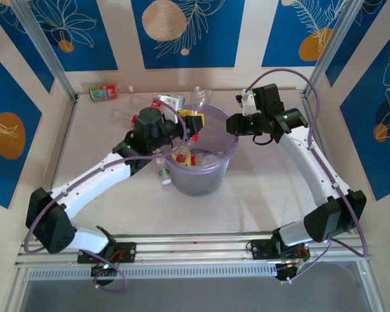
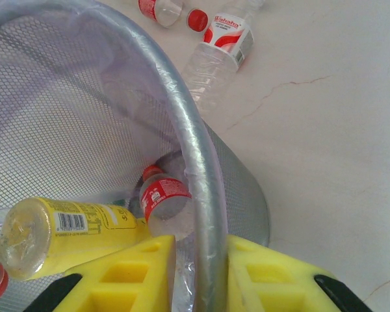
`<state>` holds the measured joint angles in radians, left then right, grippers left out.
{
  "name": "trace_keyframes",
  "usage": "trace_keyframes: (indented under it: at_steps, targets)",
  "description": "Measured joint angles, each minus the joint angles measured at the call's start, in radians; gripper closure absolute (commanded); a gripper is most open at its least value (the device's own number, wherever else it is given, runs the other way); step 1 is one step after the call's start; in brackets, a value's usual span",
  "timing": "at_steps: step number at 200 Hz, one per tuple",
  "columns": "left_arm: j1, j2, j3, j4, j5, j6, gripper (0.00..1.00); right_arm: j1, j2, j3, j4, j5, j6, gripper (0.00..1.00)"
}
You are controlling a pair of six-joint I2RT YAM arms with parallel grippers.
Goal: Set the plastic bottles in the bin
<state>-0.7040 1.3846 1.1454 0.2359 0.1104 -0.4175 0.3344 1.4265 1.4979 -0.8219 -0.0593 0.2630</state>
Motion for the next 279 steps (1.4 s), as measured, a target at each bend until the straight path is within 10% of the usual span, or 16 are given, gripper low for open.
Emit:
trace_keyframes:
  at_steps: [175, 229, 279]
  targets:
    - [0.042, 0.169, -0.099, 0.586, 0.009, 0.185, 0.64, -0.01, 0.0, 0.001, -0.002, 0.0, -0.011, 0.76]
    - [0.043, 0.168, -0.113, 0.615, 0.035, 0.196, 0.11, -0.016, 0.0, 0.002, -0.002, -0.008, -0.011, 0.76]
    - [0.043, 0.167, -0.106, 0.584, 0.047, 0.192, 0.05, -0.021, 0.002, 0.002, -0.001, -0.019, -0.012, 0.76]
